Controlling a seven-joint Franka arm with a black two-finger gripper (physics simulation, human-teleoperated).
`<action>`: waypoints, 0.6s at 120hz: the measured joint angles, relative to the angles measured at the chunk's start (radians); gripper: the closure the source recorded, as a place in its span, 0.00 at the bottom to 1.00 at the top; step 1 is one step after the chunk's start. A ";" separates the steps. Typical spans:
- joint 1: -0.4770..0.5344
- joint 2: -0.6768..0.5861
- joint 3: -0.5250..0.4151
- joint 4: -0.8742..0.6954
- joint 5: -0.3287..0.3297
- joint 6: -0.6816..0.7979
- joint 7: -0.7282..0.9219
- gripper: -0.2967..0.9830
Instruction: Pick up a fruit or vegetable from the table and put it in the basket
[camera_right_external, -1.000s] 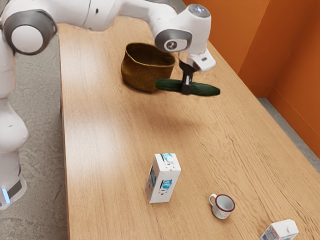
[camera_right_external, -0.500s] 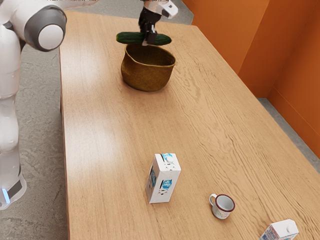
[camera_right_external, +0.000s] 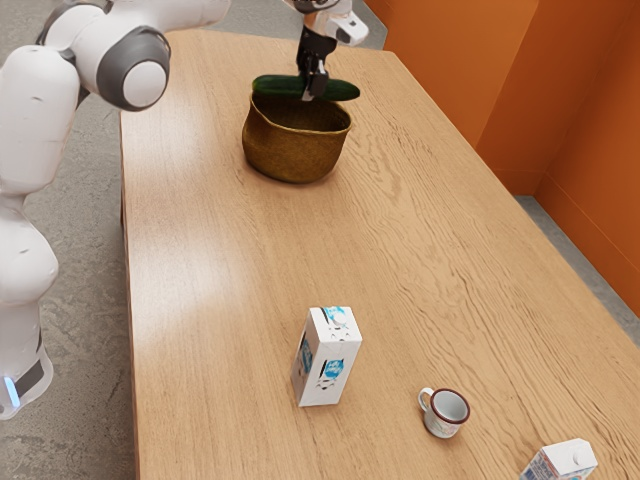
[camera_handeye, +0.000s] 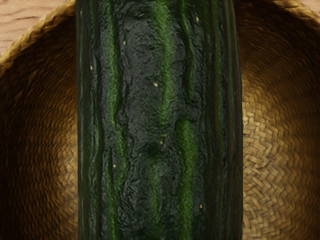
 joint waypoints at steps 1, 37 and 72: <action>0.002 0.003 -0.002 0.002 0.000 0.000 0.002 0.58; 0.032 0.053 -0.044 0.050 -0.008 -0.003 0.059 0.37; 0.014 0.039 -0.058 0.050 -0.008 -0.007 0.098 0.25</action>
